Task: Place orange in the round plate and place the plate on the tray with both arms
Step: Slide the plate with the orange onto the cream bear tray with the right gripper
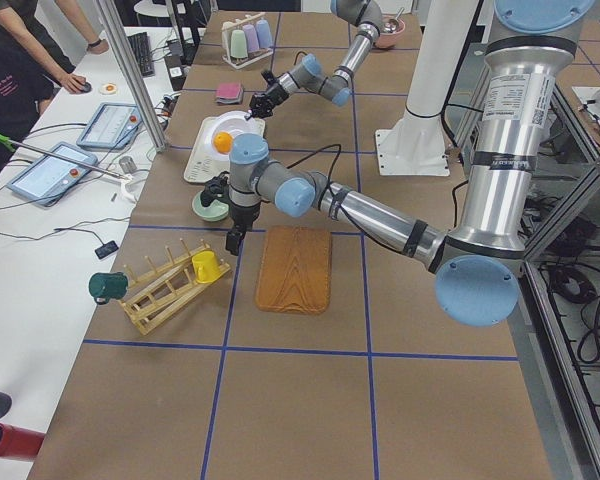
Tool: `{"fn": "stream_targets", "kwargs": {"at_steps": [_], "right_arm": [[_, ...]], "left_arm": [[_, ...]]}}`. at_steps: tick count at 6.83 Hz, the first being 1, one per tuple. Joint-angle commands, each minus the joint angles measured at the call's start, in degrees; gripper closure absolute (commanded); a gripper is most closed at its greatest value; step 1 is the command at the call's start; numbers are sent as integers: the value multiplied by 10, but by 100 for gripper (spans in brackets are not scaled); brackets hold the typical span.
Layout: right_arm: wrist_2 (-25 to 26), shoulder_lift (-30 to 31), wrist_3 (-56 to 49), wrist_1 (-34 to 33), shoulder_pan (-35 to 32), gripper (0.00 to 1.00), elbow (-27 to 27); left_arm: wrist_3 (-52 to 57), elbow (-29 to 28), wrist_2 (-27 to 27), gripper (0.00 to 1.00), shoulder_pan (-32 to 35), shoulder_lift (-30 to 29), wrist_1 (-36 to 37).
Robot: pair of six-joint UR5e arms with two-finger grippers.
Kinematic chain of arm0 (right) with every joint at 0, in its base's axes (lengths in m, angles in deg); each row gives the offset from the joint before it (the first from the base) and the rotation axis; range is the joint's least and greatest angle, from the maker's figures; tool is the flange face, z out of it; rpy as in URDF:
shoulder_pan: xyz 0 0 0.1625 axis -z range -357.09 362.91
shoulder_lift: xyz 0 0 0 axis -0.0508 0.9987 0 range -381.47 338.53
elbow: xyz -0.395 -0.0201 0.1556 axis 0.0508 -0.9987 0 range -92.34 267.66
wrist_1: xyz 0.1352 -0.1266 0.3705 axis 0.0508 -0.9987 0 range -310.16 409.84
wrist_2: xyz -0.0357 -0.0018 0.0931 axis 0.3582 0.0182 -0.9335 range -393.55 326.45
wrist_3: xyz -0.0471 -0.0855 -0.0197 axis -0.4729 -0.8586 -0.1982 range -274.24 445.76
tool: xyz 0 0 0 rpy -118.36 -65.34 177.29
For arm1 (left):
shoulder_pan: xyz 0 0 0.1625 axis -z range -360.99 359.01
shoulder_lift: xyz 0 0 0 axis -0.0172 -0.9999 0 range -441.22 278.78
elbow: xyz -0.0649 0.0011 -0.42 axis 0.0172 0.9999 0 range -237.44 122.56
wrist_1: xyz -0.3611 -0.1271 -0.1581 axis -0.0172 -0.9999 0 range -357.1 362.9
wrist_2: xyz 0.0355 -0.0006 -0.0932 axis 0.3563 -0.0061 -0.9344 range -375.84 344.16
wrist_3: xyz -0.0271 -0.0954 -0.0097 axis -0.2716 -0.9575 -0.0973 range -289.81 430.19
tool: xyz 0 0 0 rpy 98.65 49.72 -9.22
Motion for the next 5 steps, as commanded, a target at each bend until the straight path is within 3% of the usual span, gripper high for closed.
{"fn": "stream_targets", "kwargs": {"at_steps": [1,2,3,4,5], "right_arm": [[16,-5,6,-13,5,100,-12],[21,-7,17,-14,5,100,-14],[22,-9,9,-36,5,33,-13],[15,-10,-23,-75,4,0,-6],[-41,-5,-115,-77,4,0,6]], "left_arm": [[-3,5,0,3,0,1,-3],[-4,7,0,3,0,1,-3],[-8,24,0,3,3,14,-11],[-7,33,0,3,4,23,-11],[-9,37,0,3,4,27,-13]]}}
